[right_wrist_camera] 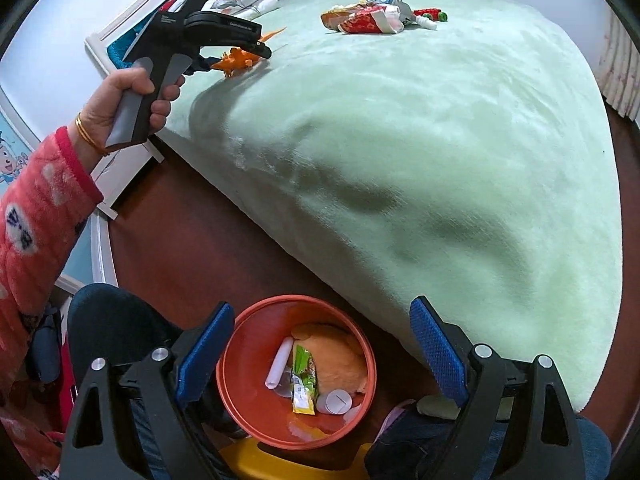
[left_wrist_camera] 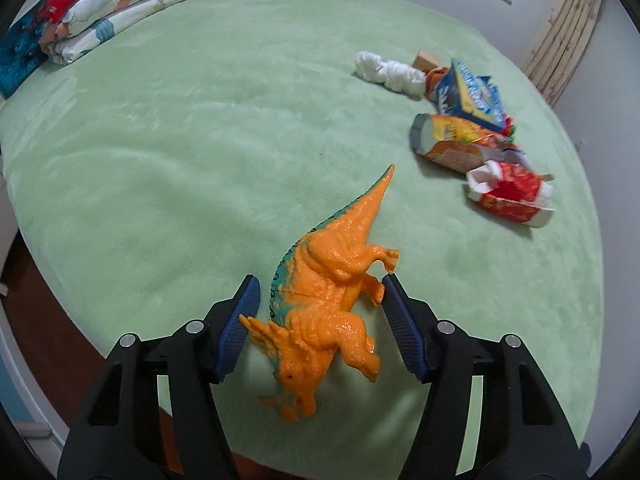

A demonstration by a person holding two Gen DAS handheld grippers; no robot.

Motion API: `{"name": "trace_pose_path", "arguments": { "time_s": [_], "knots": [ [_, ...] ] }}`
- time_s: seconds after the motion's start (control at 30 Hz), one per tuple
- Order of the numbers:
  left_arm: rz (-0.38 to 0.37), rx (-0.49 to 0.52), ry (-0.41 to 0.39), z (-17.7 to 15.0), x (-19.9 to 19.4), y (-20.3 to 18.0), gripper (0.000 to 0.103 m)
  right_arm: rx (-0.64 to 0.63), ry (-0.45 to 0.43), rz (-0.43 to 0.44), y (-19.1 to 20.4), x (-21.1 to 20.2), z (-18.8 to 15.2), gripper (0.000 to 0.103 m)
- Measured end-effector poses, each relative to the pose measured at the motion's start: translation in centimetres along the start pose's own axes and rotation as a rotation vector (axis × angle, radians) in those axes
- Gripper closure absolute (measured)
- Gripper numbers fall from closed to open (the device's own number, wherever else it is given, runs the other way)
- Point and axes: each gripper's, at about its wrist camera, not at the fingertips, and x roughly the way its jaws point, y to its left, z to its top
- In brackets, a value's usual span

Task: Collect trash
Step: 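Grasp the orange dinosaur toy with the left gripper, then grasp the red-white wrapper with the right gripper while the left holds the dinosaur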

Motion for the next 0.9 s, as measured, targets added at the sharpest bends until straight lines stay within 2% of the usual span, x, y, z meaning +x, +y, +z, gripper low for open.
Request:
{"name": "trace_pose_path", "arguments": {
  "time_s": [0.1,0.2,0.4,0.57,0.73,0.9],
  "knots": [
    [0.000,0.003,-0.032,-0.7,-2.2,-0.2,0.042,-0.014,-0.016,0.002,0.4,-0.5,0.2,0.015],
    [-0.039,0.003,-0.080,-1.9,-4.7,-0.6,0.041,-0.029,-0.035,0.003,0.7,-1.0,0.8,0.015],
    [-0.033,0.053,-0.161,-6.6,-9.3,-2.0,0.041,-0.039,-0.086,-0.009,0.5,-1.8,3.3,0.015],
    [-0.020,0.046,-0.171,-10.8,-11.6,-1.8,0.041,-0.060,-0.157,-0.056,0.4,-2.6,6.6,0.015],
    [-0.020,0.027,-0.170,-14.0,-13.3,-1.2,0.041,-0.101,-0.264,-0.146,0.0,-2.2,12.9,0.015],
    [-0.053,0.009,-0.157,-15.7,-13.7,-0.9,0.041,-0.150,-0.282,-0.177,-0.7,1.3,20.5,0.010]
  ]
}}
